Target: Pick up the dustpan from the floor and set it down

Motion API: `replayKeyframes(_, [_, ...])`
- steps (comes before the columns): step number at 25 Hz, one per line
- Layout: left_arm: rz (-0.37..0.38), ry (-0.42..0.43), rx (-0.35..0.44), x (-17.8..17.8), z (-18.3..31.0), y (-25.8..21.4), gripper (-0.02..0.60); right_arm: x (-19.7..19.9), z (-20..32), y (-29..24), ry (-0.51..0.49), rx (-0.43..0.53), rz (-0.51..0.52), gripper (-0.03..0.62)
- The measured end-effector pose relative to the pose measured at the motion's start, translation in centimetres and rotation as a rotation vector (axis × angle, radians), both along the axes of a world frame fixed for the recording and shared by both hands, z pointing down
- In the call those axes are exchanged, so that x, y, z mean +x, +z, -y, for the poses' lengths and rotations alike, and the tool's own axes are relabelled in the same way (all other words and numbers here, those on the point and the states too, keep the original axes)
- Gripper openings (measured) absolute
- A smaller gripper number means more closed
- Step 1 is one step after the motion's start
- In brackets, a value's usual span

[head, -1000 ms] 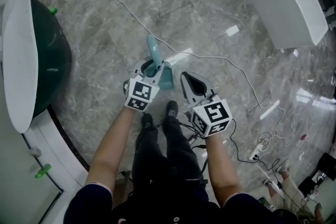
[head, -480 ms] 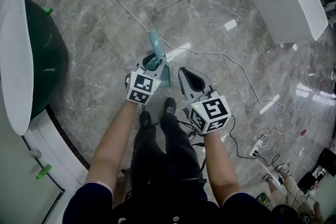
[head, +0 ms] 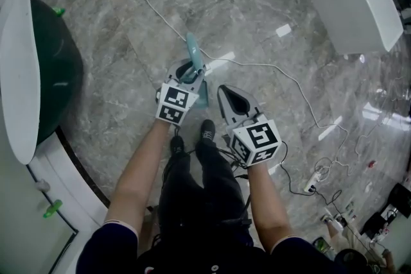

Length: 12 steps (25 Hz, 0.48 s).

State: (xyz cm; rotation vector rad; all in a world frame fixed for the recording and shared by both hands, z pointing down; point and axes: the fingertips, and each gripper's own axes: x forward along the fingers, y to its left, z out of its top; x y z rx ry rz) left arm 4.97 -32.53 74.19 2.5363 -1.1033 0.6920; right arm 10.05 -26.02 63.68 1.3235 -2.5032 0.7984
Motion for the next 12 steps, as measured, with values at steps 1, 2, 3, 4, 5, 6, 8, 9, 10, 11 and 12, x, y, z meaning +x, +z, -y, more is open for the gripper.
replayKeyframes(1, [-0.001, 0.0, -0.014, 0.0, -0.3, 0.2, 0.104, 0.1, -0.1, 0.0, 0.0, -0.002, 0.001, 0.005])
replayKeyframes(2, [0.0, 0.0, -0.028, 0.0, -0.5, 0.5, 0.106, 0.2, -0.2, 0.0, 0.0, -0.003, 0.001, 0.005])
replayKeyframes(3, [0.003, -0.001, -0.041, 0.0, -0.8, 0.7, 0.106, 0.3, -0.2, -0.1, 0.001, -0.003, 0.001, 0.005])
replayKeyframes(4, [0.008, -0.003, -0.053, -0.1, -1.0, 0.9, 0.106, 0.5, -0.2, -0.1, 0.002, -0.005, 0.001, 0.005])
replayKeyframes(5, [0.015, -0.005, -0.065, -0.2, -1.3, 1.2, 0.106, 0.6, -0.1, -0.1, 0.003, -0.007, 0.0, 0.005])
replayKeyframes(6, [0.023, -0.008, -0.078, -0.3, -1.5, 1.5, 0.106, 0.8, -0.1, -0.1, 0.004, -0.009, -0.001, 0.005])
replayKeyframes(8, [0.039, -0.016, -0.106, -1.0, -2.1, 2.2, 0.106, 0.8, 0.0, 0.0, 0.008, -0.012, -0.002, 0.005])
replayKeyframes(9, [0.046, -0.02, -0.121, -1.4, -2.6, 2.6, 0.106, 0.8, 0.1, 0.1, 0.01, -0.014, -0.002, 0.005])
replayKeyframes(10, [0.051, -0.024, -0.137, -1.9, -3.2, 3.0, 0.106, 0.6, 0.0, 0.2, 0.011, -0.017, -0.004, 0.005])
replayKeyframes(11, [0.055, -0.027, -0.154, -2.4, -3.9, 3.3, 0.106, 0.5, -0.1, 0.3, 0.012, -0.019, -0.006, 0.005])
replayKeyframes(12, [0.056, -0.03, -0.173, -2.8, -4.9, 3.5, 0.106, 0.4, -0.2, 0.3, 0.011, -0.021, -0.009, 0.005])
